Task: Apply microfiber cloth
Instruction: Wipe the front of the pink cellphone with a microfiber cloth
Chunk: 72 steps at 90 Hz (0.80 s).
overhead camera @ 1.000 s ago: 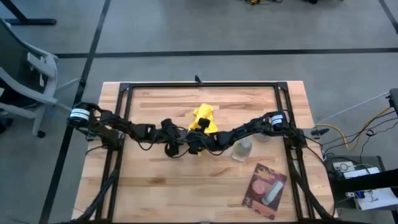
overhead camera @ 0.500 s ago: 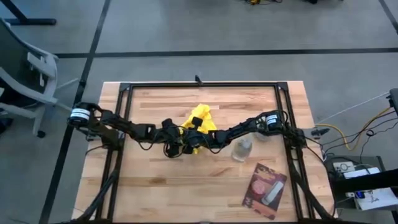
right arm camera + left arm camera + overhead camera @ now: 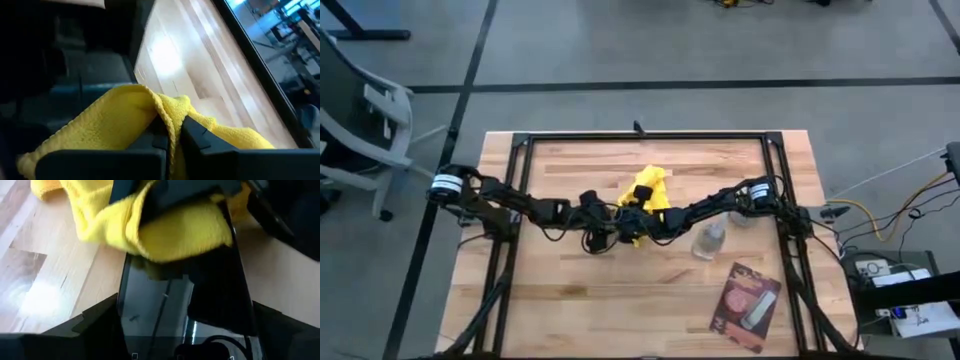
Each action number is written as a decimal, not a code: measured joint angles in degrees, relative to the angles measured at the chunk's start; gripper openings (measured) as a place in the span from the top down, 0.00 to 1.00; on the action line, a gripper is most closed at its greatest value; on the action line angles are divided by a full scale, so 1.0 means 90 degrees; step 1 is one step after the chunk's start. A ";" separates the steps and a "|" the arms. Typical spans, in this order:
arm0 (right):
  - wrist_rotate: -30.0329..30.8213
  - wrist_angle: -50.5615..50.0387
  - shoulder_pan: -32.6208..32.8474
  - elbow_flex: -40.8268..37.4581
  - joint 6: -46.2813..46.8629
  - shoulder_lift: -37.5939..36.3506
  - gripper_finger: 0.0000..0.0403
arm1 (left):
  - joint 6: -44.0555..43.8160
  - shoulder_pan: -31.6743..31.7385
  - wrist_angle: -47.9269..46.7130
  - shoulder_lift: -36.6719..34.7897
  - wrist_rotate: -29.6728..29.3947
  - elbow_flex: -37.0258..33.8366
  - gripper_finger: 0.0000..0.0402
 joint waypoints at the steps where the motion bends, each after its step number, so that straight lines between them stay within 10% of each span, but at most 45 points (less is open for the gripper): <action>1: 0.0019 -0.0048 0.0005 0.0000 0.0013 -0.0013 1.00 | 0.0000 0.0000 -0.0009 -0.0002 -0.0006 0.0002 0.22; 29: 0.0431 -0.1699 0.0243 -0.0047 0.0825 -0.0372 1.00 | 0.0045 -0.0002 -0.0301 -0.0159 -0.0158 0.0000 0.22; 72: 0.0309 -0.1181 0.0715 -0.0078 0.1129 -0.0348 1.00 | 0.0124 -0.0005 -0.0276 -0.0200 -0.0394 -0.0016 0.22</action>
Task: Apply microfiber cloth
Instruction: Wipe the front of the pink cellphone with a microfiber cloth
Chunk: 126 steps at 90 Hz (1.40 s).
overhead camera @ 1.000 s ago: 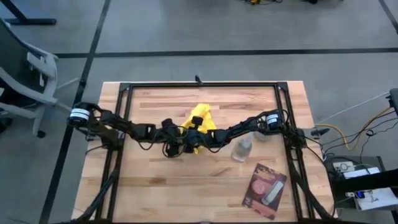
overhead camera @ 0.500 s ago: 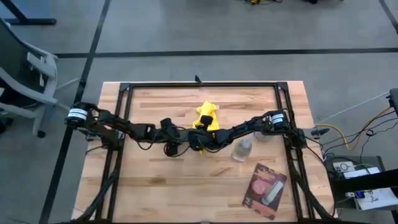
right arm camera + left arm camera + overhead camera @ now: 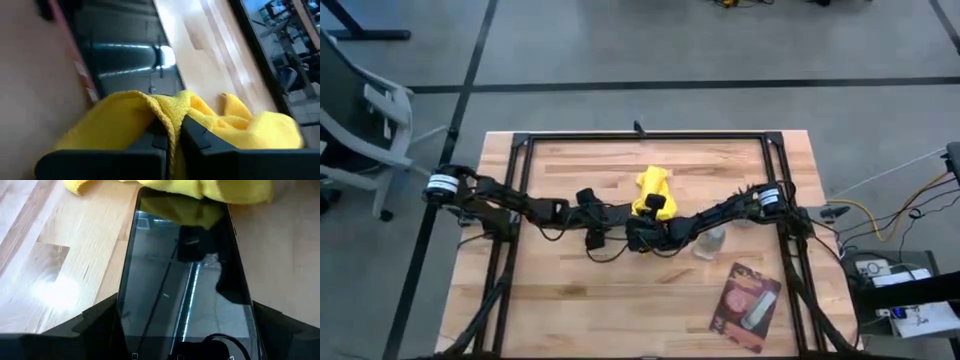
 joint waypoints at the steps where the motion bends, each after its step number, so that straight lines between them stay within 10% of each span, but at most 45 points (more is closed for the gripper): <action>1: -0.0026 0.0078 0.0003 0.0000 -0.0022 0.0007 1.00 | -0.0001 0.0000 0.0016 0.0001 0.0001 -0.0002 0.22; 40: -0.0310 0.2347 0.0006 0.0005 -0.1389 0.0032 1.00 | -0.0378 0.0010 0.0770 -0.0003 0.0018 0.0004 0.22; 73: 0.0794 0.0539 0.0020 -0.0014 -0.0815 0.0006 1.00 | -0.0413 0.0007 0.0254 -0.0481 0.0161 0.0004 0.23; 126: 0.1705 -0.1165 0.0037 -0.0038 -0.0097 -0.0553 1.00 | -0.0308 -0.0029 -0.0695 -0.1018 0.1091 -0.0100 0.72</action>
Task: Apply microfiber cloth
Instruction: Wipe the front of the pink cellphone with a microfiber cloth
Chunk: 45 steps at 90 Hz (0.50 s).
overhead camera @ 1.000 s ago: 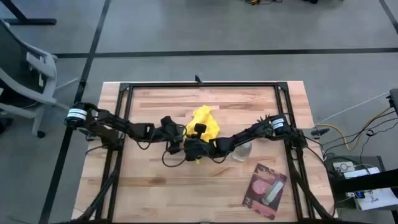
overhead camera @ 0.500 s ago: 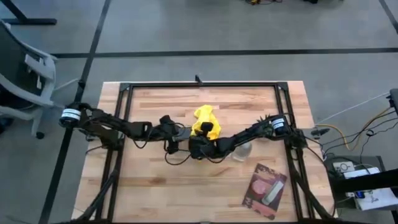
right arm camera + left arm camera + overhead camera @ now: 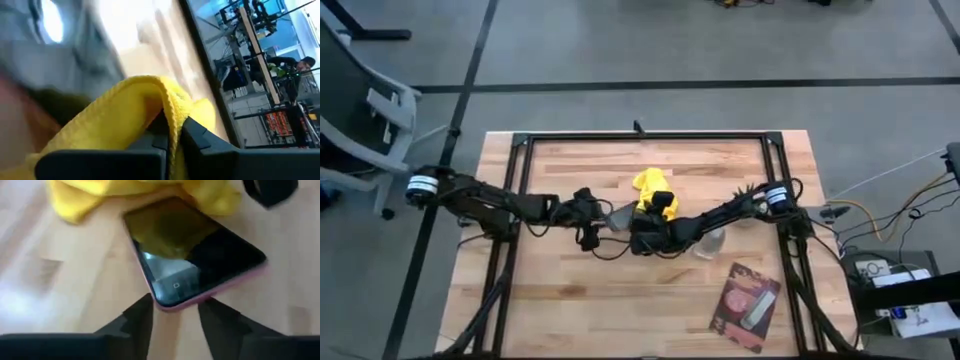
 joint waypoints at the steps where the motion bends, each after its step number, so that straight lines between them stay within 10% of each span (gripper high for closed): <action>1: -0.0002 -0.0006 0.0001 -0.0003 0.0000 -0.0004 1.00 | -0.0004 0.0000 0.0004 0.0027 0.0041 -0.0001 0.73; 21: -0.0019 -0.0181 0.0012 -0.0017 -0.0395 -0.0111 1.00 | -0.0497 0.0001 -0.0094 0.0394 0.0185 -0.0016 0.75; 45: -0.0063 -0.1114 -0.0076 -0.0127 -0.0921 -0.0865 1.00 | -0.1067 -0.0009 0.0671 0.0347 0.0569 -0.0025 0.46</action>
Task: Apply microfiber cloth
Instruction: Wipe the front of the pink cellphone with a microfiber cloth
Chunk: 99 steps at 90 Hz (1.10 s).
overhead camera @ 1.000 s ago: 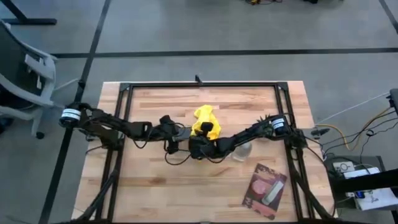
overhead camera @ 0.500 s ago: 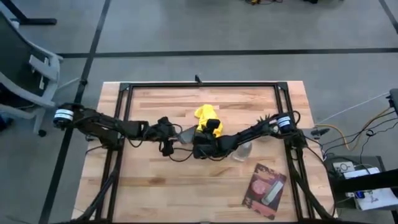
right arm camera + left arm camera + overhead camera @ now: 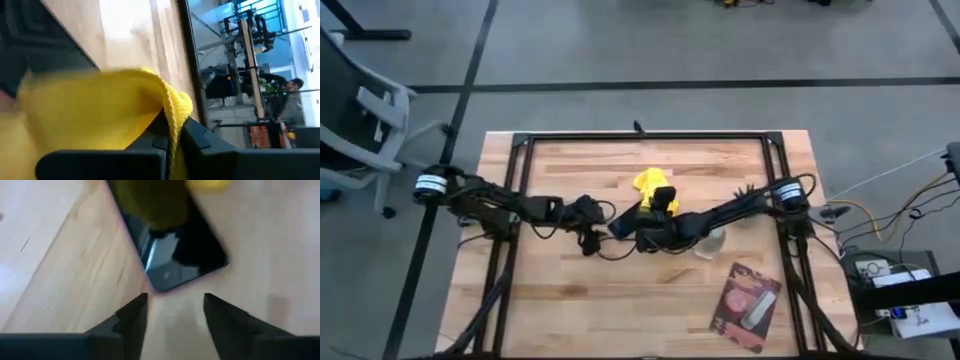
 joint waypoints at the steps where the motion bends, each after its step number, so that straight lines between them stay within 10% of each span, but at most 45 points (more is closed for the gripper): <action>1: 0.0000 -0.0006 -0.0013 -0.0016 -0.0010 -0.0045 1.00 | -0.0010 -0.0005 0.0038 0.0001 0.0000 0.0000 0.44; 29: -0.0079 -0.0186 -0.0313 -0.0812 0.0284 -0.1345 1.00 | -0.0394 -0.0045 0.1277 0.0699 -0.0362 -0.0002 0.17; 69: -0.0843 0.0549 -0.0330 -0.1619 0.0713 -0.1597 1.00 | -0.0246 -0.0076 0.2308 0.2421 -0.0958 0.0467 0.15; 99: -0.0839 0.0565 -0.0332 -0.1627 0.0703 -0.1594 1.00 | 0.0789 -0.0087 0.1095 0.1639 -0.1859 0.0444 0.14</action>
